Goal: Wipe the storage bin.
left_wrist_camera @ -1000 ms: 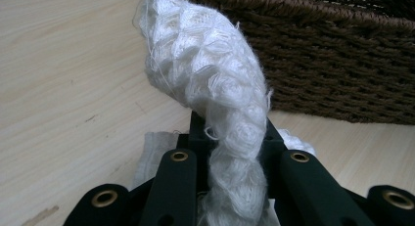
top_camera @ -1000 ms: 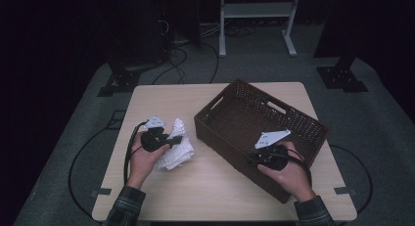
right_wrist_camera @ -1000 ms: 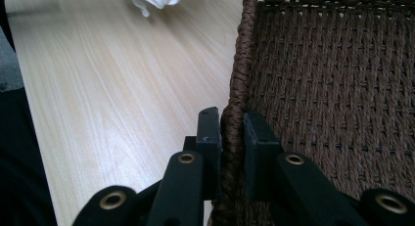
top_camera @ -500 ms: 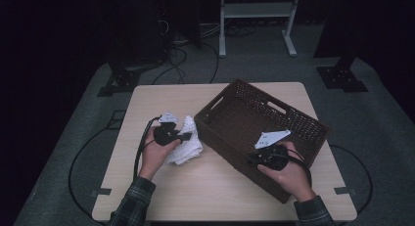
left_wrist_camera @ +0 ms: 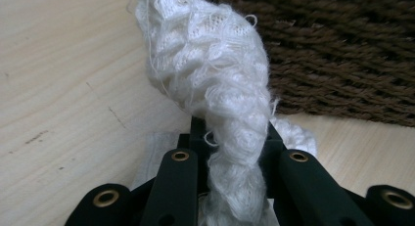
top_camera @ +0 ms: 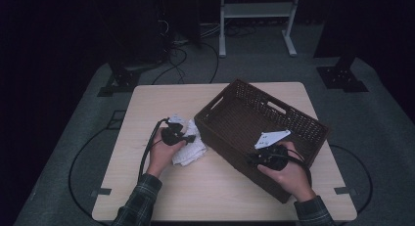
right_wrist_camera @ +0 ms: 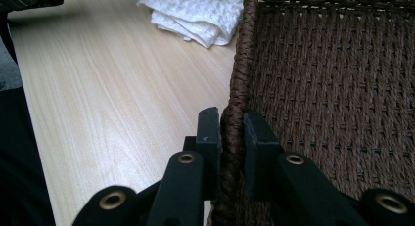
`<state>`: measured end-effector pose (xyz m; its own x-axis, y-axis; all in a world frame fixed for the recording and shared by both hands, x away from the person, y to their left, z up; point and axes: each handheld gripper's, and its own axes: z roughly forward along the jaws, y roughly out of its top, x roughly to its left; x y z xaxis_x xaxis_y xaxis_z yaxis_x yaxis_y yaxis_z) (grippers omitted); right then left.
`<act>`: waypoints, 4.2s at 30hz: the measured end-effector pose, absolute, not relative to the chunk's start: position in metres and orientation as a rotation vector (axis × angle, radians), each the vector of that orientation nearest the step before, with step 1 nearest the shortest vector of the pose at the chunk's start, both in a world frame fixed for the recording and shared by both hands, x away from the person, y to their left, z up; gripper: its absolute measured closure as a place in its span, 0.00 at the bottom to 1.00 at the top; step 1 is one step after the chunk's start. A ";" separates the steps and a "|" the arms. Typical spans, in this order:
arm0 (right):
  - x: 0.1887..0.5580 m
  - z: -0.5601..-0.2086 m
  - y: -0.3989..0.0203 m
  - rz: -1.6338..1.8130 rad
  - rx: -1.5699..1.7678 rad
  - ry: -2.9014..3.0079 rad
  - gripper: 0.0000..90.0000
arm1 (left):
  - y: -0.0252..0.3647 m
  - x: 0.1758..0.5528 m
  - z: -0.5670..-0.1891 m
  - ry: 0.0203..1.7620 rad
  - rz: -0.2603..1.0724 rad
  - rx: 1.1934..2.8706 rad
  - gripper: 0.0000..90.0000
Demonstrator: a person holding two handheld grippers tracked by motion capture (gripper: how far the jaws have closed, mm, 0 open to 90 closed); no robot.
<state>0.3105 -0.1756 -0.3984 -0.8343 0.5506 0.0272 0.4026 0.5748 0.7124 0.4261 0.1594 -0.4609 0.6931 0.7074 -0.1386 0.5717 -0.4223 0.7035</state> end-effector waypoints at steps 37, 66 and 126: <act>0.309 -0.399 -0.175 1.097 0.775 2.601 0.87 | 0.155 0.423 -0.447 0.934 0.215 2.110 0.85; 0.310 -0.400 -0.176 1.111 0.783 2.605 0.87 | 0.164 0.417 -0.408 0.861 0.248 2.016 0.84; 0.310 -0.402 -0.173 1.097 0.764 2.594 0.86 | 0.143 0.414 -0.439 0.849 0.136 2.101 0.84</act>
<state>0.3095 -0.1735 -0.4017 -0.8397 0.5431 -0.0029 0.3763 0.5856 0.7180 0.4137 0.1431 -0.4386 0.7641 0.6149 -0.1952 0.5234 -0.4140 0.7447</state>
